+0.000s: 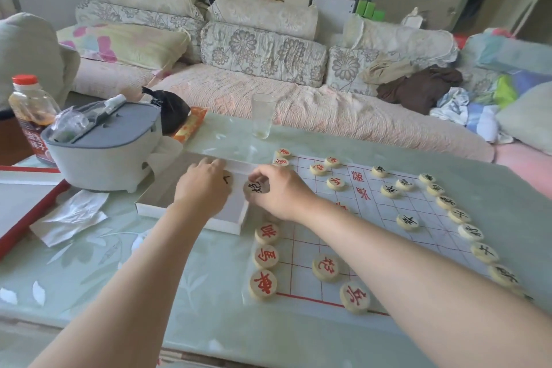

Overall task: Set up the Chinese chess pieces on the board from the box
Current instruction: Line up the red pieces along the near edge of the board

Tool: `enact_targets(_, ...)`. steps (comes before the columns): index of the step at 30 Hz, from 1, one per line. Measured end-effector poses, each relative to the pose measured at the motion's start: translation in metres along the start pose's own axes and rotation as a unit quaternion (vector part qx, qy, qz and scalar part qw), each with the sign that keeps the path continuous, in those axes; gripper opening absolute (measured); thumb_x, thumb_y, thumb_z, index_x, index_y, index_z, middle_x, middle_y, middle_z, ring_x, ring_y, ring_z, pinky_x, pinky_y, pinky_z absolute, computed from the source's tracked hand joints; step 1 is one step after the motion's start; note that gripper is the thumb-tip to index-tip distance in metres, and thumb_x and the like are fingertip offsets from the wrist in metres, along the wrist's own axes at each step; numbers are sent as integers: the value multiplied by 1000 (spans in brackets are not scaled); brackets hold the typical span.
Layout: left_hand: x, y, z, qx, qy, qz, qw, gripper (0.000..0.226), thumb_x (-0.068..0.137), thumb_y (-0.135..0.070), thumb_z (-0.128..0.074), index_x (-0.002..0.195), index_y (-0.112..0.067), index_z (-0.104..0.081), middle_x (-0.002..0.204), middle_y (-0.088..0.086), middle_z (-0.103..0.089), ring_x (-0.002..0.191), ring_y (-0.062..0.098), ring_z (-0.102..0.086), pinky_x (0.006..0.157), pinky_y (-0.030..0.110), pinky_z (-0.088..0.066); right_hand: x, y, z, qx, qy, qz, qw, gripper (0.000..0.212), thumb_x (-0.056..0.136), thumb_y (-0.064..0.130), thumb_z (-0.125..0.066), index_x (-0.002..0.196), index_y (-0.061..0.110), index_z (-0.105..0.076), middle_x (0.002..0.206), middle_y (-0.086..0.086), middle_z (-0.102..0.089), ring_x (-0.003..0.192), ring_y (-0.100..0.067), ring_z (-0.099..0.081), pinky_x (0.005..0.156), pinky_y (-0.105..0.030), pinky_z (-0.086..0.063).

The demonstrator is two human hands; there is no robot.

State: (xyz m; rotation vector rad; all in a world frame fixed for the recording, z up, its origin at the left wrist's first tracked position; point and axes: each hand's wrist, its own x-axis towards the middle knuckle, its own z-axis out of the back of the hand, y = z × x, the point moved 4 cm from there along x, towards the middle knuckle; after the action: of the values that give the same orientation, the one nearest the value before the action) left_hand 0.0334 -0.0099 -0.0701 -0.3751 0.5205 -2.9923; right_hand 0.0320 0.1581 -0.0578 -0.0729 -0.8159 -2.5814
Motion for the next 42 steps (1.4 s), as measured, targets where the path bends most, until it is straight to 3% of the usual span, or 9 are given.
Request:
enact_targets(6, -24, -88, -8, -78, 11, -116, 990, 45, 86, -24, -60, 130, -20, -53, 122, 6, -55, 109, 29, -52, 85, 35, -43, -57, -51, 61, 9, -53, -52, 997, 33, 85, 43, -74, 111, 24, -67, 107, 8, -66, 82, -5, -55, 67, -18, -37)
enact_targets(12, -56, -171, -22, -124, 42, -201, 971, 51, 84, -27, -66, 132, -24, -51, 132, -2, -51, 116, 22, -49, 92, 35, -45, -131, -116, 118, -3, -87, -121, 989, 36, 83, 46, -75, 109, 24, -65, 104, 12, -64, 71, 8, -49, 61, -11, -33)
enact_targets(17, -91, -238, -37, -138, 79, -267, 950, 49, 85, -24, -65, 131, -26, -51, 128, -7, -55, 110, 16, -54, 84, 25, -44, -193, -161, 157, -32, -86, -205, 975, 27, 85, 45, -71, 106, 31, -63, 100, 15, -64, 84, 0, -57, 67, -18, -41)
enact_targets(21, -113, -273, -55, -136, 121, -280, 943, 47, 85, -31, -65, 130, -27, -53, 122, -8, -58, 107, 14, -57, 82, 23, -44, -233, -190, 178, -45, -82, -256, 962, 27, 81, 46, -72, 103, 32, -64, 102, 16, -64, 95, -10, -60, 82, -28, -50)
enact_targets(28, -138, -301, -81, -139, 192, -292, 927, 42, 80, -38, -64, 120, -31, -58, 110, -13, -59, 101, 11, -58, 77, 20, -43, -281, -218, 188, -41, -88, -279, 956, 22, 80, 44, -76, 95, 31, -66, 101, 14, -65, 96, -11, -62, 86, -30, -50)
enact_targets(31, -142, -303, -84, -142, 207, -292, 923, 37, 79, -38, -66, 115, -33, -58, 105, -15, -57, 93, 9, -58, 76, 25, -51, -287, -216, 185, -42, -97, -268, 958, 23, 75, 47, -77, 90, 35, -66, 91, 21, -64, 84, -5, -60, 77, -28, -51)
enact_targets(34, -146, -299, -85, -143, 227, -286, 920, 40, 78, -38, -68, 116, -34, -58, 99, -18, -54, 85, 6, -58, 66, 18, -48, -289, -212, 178, -67, -67, -249, 964, 25, 73, 51, -78, 90, 37, -67, 79, 24, -59, 74, -2, -55, 65, -23, -45)
enact_targets(37, -148, -296, -86, -134, 234, -283, 921, 46, 76, -37, -69, 120, -34, -56, 105, -18, -57, 93, 4, -57, 74, 18, -46, -288, -210, 170, -125, -21, -219, 967, 24, 74, 52, -73, 92, 37, -69, 88, 20, -58, 92, -9, -56, 76, -25, -46)
enact_targets(42, -154, -299, -86, -167, 255, -261, 916, 46, 73, -36, -76, 115, -33, -57, 106, -16, -60, 91, 9, -59, 74, 18, -48, -284, -193, 176, -88, -52, -210, 972, 21, 81, 44, -71, 101, 37, -68, 108, 17, -55, 96, -7, -51, 80, -25, -38)
